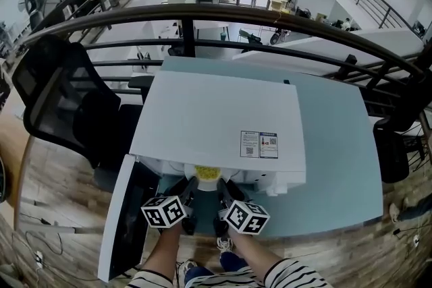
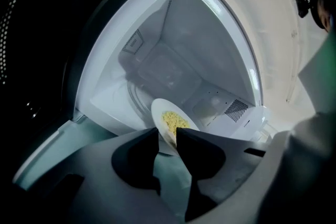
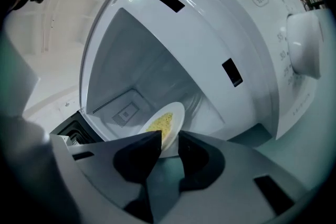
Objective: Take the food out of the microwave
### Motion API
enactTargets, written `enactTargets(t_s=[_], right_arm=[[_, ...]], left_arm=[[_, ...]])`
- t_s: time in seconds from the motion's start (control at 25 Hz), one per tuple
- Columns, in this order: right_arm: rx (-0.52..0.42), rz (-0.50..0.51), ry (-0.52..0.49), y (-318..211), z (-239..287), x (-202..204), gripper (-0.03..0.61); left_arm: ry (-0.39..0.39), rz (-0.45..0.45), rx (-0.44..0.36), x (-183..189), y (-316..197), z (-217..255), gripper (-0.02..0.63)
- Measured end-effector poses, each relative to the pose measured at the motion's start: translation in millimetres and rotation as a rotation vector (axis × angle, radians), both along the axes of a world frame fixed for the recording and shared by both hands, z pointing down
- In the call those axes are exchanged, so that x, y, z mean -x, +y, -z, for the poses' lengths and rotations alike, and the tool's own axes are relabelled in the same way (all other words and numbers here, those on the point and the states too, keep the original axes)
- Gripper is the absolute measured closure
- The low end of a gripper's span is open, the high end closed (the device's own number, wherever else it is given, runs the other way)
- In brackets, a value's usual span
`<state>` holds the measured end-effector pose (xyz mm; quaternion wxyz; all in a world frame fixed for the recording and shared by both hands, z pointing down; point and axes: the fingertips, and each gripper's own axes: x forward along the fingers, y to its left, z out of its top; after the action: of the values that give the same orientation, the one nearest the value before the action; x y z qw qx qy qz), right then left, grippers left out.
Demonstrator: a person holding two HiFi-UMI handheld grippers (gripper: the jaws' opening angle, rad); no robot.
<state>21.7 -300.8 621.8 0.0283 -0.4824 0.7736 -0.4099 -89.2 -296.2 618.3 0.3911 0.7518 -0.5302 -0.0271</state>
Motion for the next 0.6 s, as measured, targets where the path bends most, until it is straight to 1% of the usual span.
enactTargets(t_s=[0.16, 0.36, 0.6], right_arm=[[0.004, 0.015, 0.010, 5.5, 4.9, 0.2, 0.479], [-0.010, 0.006, -0.003, 17.1, 17.0, -1.2, 0.486], [-0.013, -0.019, -0.014, 44.9, 33.2, -9.4, 0.488]], left_arm=[[0.012, 0.010, -0.003, 2.4, 8.5, 8.8, 0.511], [0.045, 0.030, -0.003, 2.1, 24.3, 17.2, 0.518], [0.040, -0.005, -0.011, -6.4, 49.4, 34.2, 0.522]])
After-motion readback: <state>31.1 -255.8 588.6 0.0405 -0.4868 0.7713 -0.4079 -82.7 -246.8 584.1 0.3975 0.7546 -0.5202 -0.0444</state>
